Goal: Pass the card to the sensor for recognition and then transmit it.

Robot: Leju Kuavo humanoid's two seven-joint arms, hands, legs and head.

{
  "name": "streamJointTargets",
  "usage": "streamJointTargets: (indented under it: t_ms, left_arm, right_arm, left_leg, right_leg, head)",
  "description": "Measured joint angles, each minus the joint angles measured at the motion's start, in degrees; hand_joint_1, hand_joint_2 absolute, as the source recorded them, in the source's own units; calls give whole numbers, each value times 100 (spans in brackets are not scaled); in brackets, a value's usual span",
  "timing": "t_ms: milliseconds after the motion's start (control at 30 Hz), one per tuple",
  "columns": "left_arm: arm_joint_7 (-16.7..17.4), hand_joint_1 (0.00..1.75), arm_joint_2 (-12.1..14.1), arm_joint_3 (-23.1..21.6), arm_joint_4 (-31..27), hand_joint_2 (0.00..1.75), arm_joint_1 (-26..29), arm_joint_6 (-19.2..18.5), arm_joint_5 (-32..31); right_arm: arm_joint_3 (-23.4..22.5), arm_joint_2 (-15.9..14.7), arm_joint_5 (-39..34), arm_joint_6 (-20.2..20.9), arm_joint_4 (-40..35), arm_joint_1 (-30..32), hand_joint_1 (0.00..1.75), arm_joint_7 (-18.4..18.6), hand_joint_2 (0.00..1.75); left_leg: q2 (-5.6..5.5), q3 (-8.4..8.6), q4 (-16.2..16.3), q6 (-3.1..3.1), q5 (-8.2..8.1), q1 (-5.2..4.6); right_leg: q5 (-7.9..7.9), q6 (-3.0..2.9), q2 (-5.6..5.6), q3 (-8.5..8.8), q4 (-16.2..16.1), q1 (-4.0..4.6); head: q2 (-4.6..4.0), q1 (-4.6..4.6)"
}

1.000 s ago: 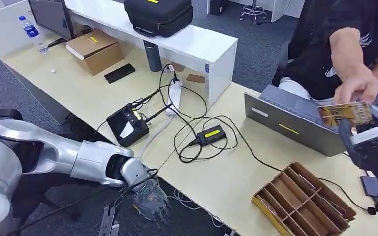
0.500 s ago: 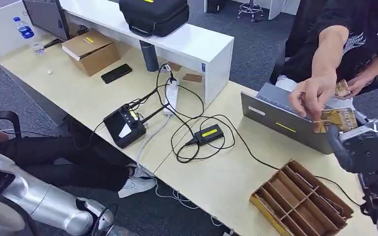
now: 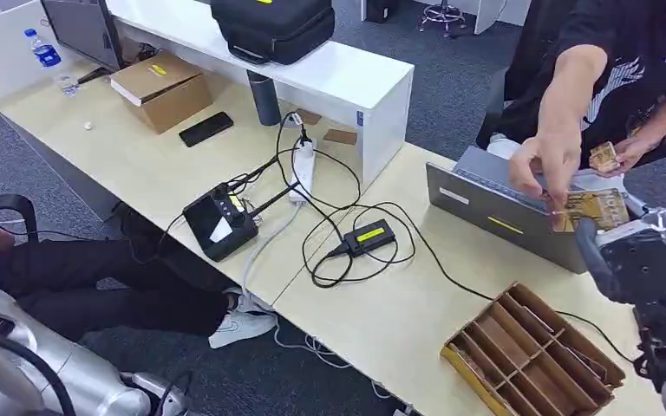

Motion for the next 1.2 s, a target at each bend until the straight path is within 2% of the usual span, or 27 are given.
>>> streamJointTargets:
  t_ms: [33, 67, 267, 300, 567, 600, 833, 1200]
  left_arm:
    - [41, 0, -24, -4, -2, 175, 58, 103, 162]
    - [61, 0, -42, -11, -4, 175, 99, 157, 231]
    - [72, 0, -81, -173, -7, 175, 79, 258, 133]
    - [68, 0, -83, -201, -7, 175, 58, 262, 135]
    - [6, 0, -83, -418, -7, 175, -77, 299, 69]
    - [6, 0, -83, -444, -7, 175, -88, 312, 72]
    - [6, 0, -83, -675, -74, 175, -103, 542, 122]
    - [6, 0, -81, -776, -94, 175, -104, 559, 122]
  right_arm:
    - [2, 0, 9, -18, 0, -13, 175, 11, 175]
    - [2, 0, 9, -33, 0, -23, 0, 16, 175]
    - [7, -2, 0, -55, -15, -64, 0, 13, 175]
    - [9, -2, 0, -57, -20, -64, 0, 13, 0]
    - [13, -4, -83, -144, -149, -49, 0, -19, 0]
    - [13, -11, -122, -144, -179, -43, 0, -19, 175]
    - [7, -151, -334, -123, -546, 154, 0, -120, 175]
    - [7, -256, -334, -118, -761, 260, 0, -120, 175]
  left_leg:
    - [-1, 0, 0, 0, 0, 0]
    - [-2, -1, 0, 0, 0, 0]
    - [-6, -1, 0, 0, 1, 0]
    - [-6, 0, 0, 0, 1, 0]
    - [-4, 3, 0, -1, 4, 1]
    - [-4, 4, 0, -1, 4, 1]
    - [-5, 2, 0, 0, 4, 0]
    - [-4, 4, 0, -1, 4, 0]
  right_leg:
    - [0, 0, -1, 0, -1, 0]
    - [0, 0, -2, 0, -3, 0]
    - [0, 0, -8, 0, -2, 0]
    - [0, 0, -8, 1, -2, 0]
    - [1, -1, -7, 1, 1, 0]
    - [1, -1, -6, 1, 0, 0]
    - [1, 0, -7, 1, -2, 0]
    - [2, -1, -7, 1, 0, 0]
  head:
    - [0, -2]
    - [0, 0]
    - [0, 0]
    - [0, 0]
    - [0, -2]
    - [0, 0]
    - [0, 0]
    - [0, 0]
